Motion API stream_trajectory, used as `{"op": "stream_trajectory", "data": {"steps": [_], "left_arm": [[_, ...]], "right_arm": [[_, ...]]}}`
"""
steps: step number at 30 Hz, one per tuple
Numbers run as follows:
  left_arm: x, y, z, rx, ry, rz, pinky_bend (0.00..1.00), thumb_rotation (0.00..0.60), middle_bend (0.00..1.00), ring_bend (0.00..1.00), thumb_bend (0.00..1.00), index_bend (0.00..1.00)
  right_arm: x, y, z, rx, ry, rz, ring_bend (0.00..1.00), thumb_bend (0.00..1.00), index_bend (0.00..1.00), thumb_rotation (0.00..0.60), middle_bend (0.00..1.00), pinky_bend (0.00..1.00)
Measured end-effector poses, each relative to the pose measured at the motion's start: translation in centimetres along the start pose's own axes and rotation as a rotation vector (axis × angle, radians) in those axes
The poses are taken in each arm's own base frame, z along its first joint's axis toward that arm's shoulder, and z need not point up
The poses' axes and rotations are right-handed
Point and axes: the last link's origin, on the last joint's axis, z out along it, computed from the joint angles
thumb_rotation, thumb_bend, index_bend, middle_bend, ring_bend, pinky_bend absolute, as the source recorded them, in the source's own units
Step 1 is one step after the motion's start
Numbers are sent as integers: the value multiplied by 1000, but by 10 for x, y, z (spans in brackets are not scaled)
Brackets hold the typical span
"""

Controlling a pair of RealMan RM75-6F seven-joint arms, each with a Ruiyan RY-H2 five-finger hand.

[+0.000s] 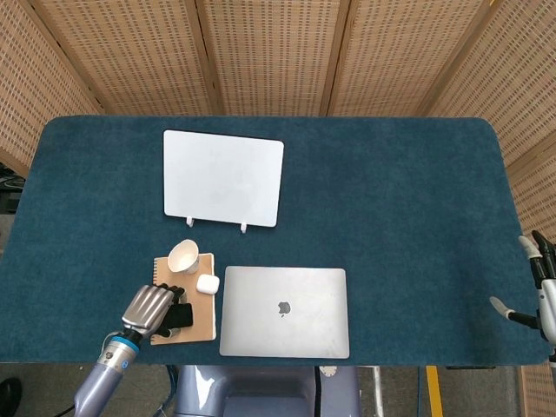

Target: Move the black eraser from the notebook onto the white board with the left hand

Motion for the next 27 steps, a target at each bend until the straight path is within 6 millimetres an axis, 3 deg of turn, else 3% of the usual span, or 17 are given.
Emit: {"op": "stream_trajectory", "data": {"steps": [8,14,20,27], "left_arm": [[10,-2,-7,-11,52,-9,530,600,535,465,158,503],[34,0,-13,-53,177,8,530,600,535,465,143,504],[91,4,-3,-88,430,59,530,600,537,465,125,515],[162,10,40,-129,670,144,530,600,540,465,113,535]], "right_arm": [[0,0,0,1,-1,6,0,0,0,600,0,0],[1,-1,0,3,-1,10,0,0,0,600,0,0],[1,1,1,-3,-2,19,0,0,0,600,0,0],[1,6,4,-24,-10,28,0,0,0,600,0,0]]}}
